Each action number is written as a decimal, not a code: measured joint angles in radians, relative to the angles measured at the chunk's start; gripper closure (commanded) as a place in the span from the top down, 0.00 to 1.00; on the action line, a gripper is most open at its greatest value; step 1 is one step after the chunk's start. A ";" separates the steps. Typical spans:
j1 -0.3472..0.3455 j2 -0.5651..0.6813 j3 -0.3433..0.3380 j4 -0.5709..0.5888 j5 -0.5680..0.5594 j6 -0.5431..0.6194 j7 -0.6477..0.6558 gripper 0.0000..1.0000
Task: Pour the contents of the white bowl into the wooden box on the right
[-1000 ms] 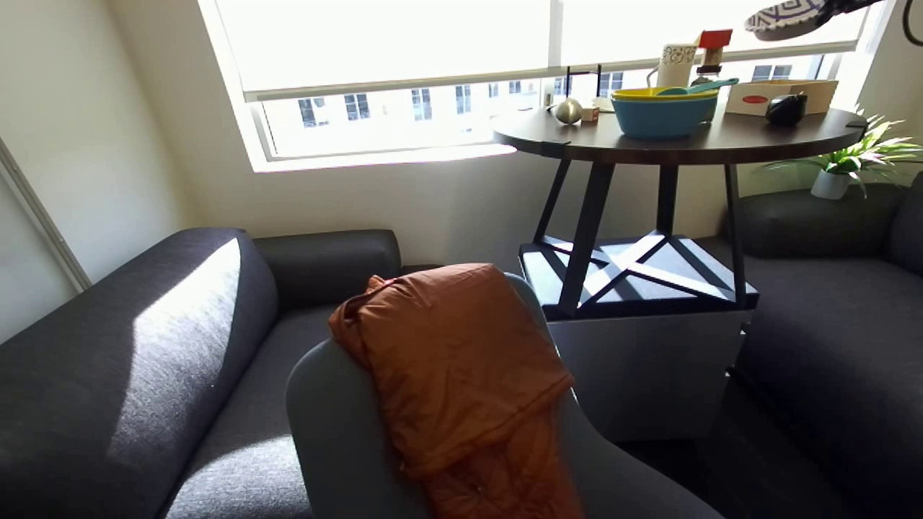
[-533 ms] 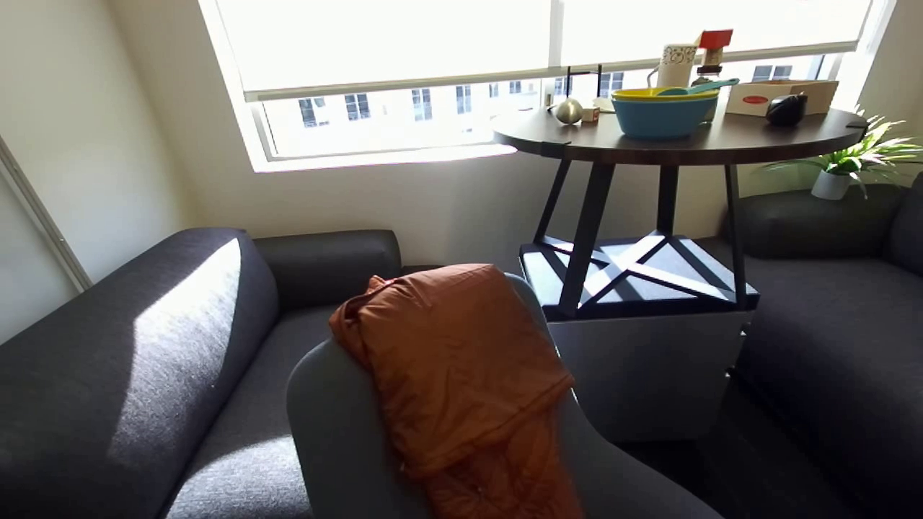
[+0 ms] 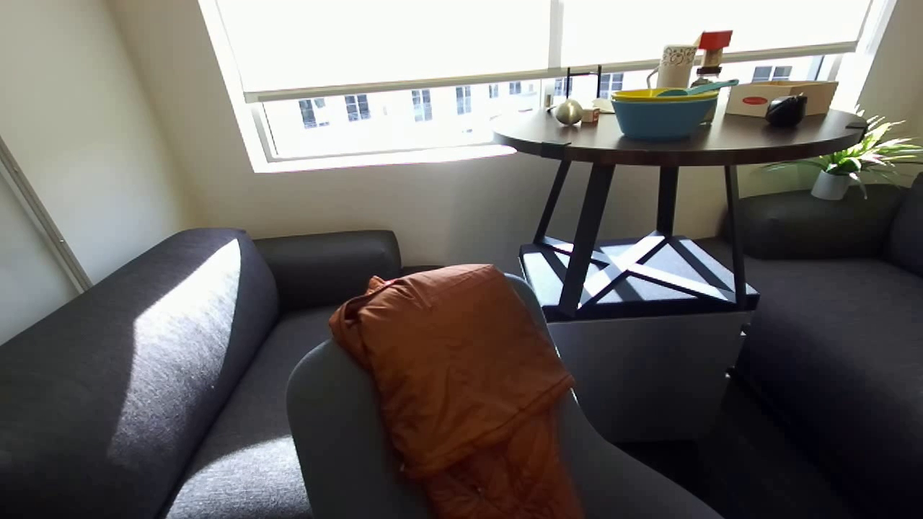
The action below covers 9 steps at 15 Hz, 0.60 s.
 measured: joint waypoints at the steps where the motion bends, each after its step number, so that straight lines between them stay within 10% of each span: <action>1: 0.013 -0.023 0.007 -0.009 0.000 -0.019 -0.032 0.01; 9: 0.115 -0.172 0.132 -0.098 -0.062 -0.173 -0.143 0.01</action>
